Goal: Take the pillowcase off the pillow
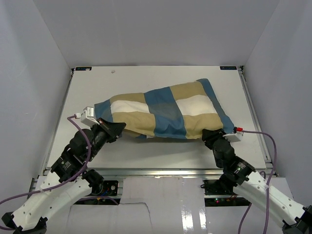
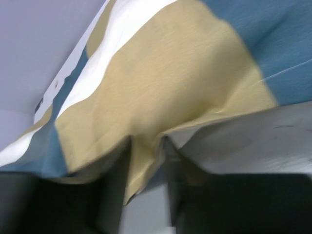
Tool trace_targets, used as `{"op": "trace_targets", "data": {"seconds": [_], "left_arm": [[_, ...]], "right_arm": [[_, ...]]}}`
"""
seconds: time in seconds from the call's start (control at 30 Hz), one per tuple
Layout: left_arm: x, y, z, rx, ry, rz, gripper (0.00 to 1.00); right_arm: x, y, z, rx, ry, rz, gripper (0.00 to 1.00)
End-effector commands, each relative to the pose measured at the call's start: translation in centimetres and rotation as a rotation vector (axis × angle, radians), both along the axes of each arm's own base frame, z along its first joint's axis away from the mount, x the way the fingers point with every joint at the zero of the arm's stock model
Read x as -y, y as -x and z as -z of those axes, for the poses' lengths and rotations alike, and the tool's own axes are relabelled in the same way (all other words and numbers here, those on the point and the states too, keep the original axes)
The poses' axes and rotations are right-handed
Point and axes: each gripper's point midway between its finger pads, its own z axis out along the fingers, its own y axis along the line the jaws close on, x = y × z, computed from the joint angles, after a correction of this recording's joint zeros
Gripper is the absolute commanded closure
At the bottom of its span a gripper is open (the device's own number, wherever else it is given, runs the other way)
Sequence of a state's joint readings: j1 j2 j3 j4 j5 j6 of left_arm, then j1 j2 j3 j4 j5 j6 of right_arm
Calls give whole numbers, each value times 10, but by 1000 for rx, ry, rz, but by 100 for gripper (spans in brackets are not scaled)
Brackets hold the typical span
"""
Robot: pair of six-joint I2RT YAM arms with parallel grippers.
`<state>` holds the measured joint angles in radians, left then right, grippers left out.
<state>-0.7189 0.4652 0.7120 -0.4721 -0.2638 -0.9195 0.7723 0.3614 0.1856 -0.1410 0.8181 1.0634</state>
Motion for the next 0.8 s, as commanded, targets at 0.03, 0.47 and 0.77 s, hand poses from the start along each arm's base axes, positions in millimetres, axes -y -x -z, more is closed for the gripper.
{"op": "trace_targets", "data": {"seconds": [0.03,0.47,0.77], "left_arm": [[-1,5,-31,54,77,11,100],[1,6,-52,65,120,16,100],[3,11,-51,66,122,41,100]], "right_arm": [[-25,17,5,-113,-13,-162,49],[-16,21,46,-178,-40,-92,31],[19,5,26,-83,30,103,92]]}}
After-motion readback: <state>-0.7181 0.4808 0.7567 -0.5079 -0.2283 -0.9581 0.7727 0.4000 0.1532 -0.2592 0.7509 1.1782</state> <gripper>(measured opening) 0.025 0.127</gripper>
